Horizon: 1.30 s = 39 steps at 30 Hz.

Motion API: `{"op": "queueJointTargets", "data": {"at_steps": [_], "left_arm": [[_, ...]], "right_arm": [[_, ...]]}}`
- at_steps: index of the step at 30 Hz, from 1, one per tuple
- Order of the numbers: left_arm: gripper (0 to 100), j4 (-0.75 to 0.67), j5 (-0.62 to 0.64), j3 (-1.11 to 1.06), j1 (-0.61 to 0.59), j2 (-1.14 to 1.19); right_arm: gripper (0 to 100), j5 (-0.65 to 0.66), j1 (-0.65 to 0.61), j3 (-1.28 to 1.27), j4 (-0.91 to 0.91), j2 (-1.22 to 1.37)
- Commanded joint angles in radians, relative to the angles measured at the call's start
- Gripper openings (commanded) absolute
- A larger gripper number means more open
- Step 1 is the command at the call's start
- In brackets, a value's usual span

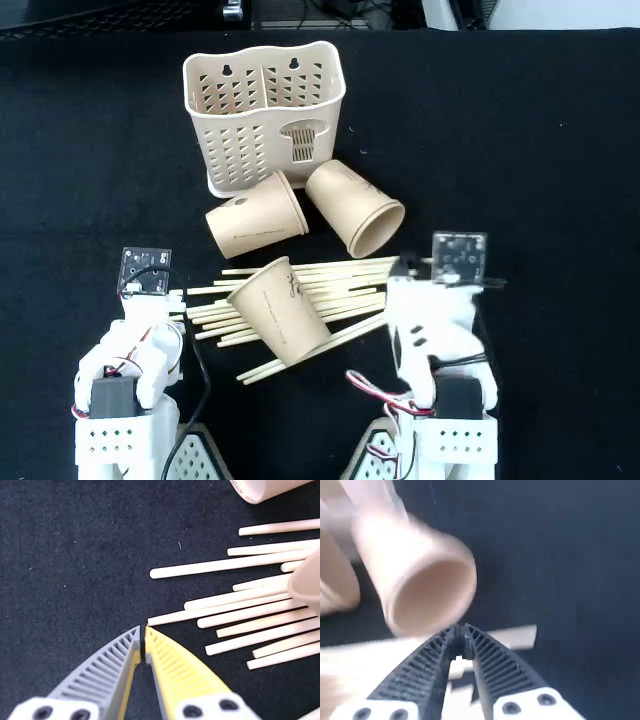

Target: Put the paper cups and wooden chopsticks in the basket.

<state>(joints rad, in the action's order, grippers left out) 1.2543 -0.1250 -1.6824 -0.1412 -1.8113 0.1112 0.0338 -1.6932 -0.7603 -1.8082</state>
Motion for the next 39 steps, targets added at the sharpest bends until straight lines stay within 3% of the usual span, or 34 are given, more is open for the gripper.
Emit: {"op": "queueJointTargets", "data": {"at_steps": [1, 5, 9, 11, 19, 25, 28, 35, 39], "left_arm": [[3, 0.018, 0.003, -0.015, -0.007, -0.008], [3, 0.018, 0.003, -0.015, -0.007, -0.008], [3, 0.018, 0.003, -0.015, -0.005, -0.008], [3, 0.018, 0.003, -0.015, -0.007, -0.008], [3, 0.018, 0.003, -0.015, -0.007, -0.008], [3, 0.018, 0.003, -0.015, -0.007, -0.008], [3, 0.018, 0.003, -0.015, -0.007, -0.008], [3, 0.018, 0.003, -0.015, -0.007, -0.008], [3, 0.018, 0.003, -0.015, -0.007, -0.008]], "right_arm": [[1.5, 0.253, -0.011, 0.015, 0.173, -0.077], [3.1, 0.281, -0.04, 0.087, 0.227, -0.077], [22.1, 0.259, -0.063, 0.266, 0.097, -0.074], [26.6, 0.255, -0.069, 0.357, 0.038, -0.045], [19.1, 0.233, -0.071, 0.693, -0.083, 0.438], [19.1, -0.106, -0.091, 0.874, -0.123, 0.946], [19.1, -0.206, -0.141, 0.932, -0.123, 1.127], [19.1, -0.215, -0.239, 0.96, -0.109, 1.316], [19.1, -0.302, -0.239, 0.96, -0.103, 1.342]]}}
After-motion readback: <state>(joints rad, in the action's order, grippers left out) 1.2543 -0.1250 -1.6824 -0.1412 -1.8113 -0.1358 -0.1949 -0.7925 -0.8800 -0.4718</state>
